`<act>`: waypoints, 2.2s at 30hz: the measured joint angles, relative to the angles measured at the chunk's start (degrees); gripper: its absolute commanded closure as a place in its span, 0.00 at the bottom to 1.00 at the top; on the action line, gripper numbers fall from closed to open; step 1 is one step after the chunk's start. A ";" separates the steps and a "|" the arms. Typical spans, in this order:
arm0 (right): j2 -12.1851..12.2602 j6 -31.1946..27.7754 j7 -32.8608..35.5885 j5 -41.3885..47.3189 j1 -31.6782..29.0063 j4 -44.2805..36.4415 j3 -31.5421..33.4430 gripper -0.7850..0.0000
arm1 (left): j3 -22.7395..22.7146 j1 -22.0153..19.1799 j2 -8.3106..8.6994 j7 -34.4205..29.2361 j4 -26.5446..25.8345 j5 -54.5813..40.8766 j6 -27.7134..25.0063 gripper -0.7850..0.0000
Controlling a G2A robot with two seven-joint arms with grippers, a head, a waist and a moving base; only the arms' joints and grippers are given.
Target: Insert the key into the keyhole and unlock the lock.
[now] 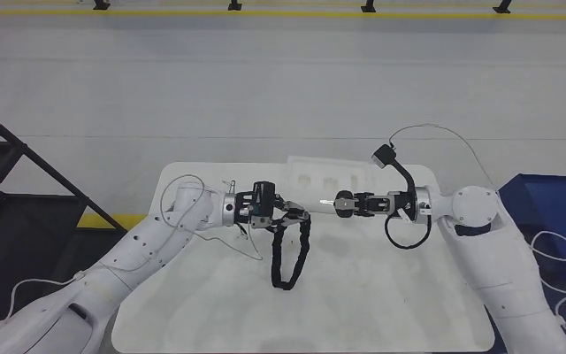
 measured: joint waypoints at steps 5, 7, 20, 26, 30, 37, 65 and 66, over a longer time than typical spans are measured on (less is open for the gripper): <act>1.05 3.35 0.67 -2.83 -2.17 -6.46 3.01 1.00 | -0.95 0.01 -0.51 -0.55 -1.01 -1.12 0.82 1.00; 1.44 4.12 1.10 -4.16 -3.08 -9.04 4.01 1.00 | -1.37 0.07 -0.69 -0.62 -1.49 -1.43 1.10 1.00; 1.93 4.44 1.04 -5.28 -4.76 -12.98 5.33 1.00 | -2.48 0.41 -1.01 0.89 -2.55 -1.27 2.76 1.00; 1.93 4.44 1.04 -5.28 -4.76 -12.98 5.33 1.00 | -2.48 0.41 -1.01 0.89 -2.55 -1.28 2.76 1.00; 2.14 6.08 0.95 -9.06 -4.74 -16.25 4.62 1.00 | -3.19 1.43 -0.90 -0.85 -3.65 -1.90 3.29 1.00; 3.29 16.53 3.77 -18.99 -4.51 -29.36 6.08 1.00 | -4.32 1.81 -0.86 -3.89 -7.09 -0.11 1.48 1.00; 5.33 28.68 4.54 -37.17 -6.76 -41.92 5.01 1.00 | -0.43 -2.65 -5.65 2.01 -1.61 6.50 0.33 1.00; 5.37 28.58 4.53 -37.05 -6.76 -41.90 5.02 1.00 | -0.43 -2.70 -5.77 2.11 -1.45 6.64 0.29 1.00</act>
